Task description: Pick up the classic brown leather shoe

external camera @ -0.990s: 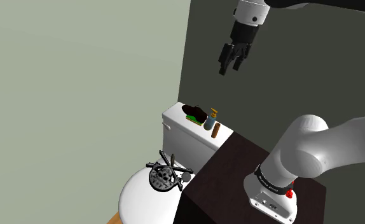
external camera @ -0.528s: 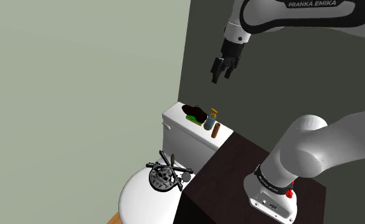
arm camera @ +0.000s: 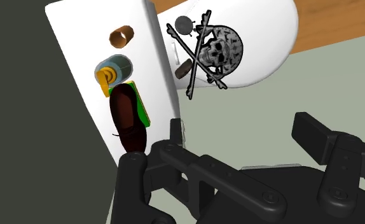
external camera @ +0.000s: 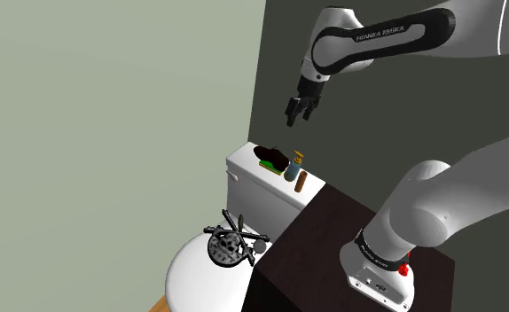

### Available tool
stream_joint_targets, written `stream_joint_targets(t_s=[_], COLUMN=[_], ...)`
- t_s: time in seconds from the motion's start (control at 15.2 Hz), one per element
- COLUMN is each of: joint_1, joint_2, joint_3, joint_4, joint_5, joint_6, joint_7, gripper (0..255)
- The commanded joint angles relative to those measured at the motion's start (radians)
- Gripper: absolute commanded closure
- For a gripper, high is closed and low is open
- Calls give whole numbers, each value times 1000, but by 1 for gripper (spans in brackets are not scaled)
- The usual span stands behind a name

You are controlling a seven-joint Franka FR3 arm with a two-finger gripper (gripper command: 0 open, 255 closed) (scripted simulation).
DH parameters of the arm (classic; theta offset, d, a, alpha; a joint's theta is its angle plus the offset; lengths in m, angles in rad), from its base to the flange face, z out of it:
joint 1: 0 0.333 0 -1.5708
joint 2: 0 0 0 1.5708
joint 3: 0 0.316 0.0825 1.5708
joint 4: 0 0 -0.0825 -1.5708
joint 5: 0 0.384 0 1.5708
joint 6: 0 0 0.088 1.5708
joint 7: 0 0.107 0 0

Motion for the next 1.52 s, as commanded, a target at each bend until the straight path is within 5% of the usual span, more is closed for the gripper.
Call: stream_joint_targets(t_s=[0.0,0.4,0.79,1.45], joint_1=[-1,3,-7,-135], joint_2=[65,285,528,931], joint_3=[-25,-93,-127,-54], joint_4=[0,46,146,423], joint_5=[4,62,195,413], joint_6=[69,244,375,477], joint_7=[-30,-139,-286,-497], gripper=[0,0,0,0])
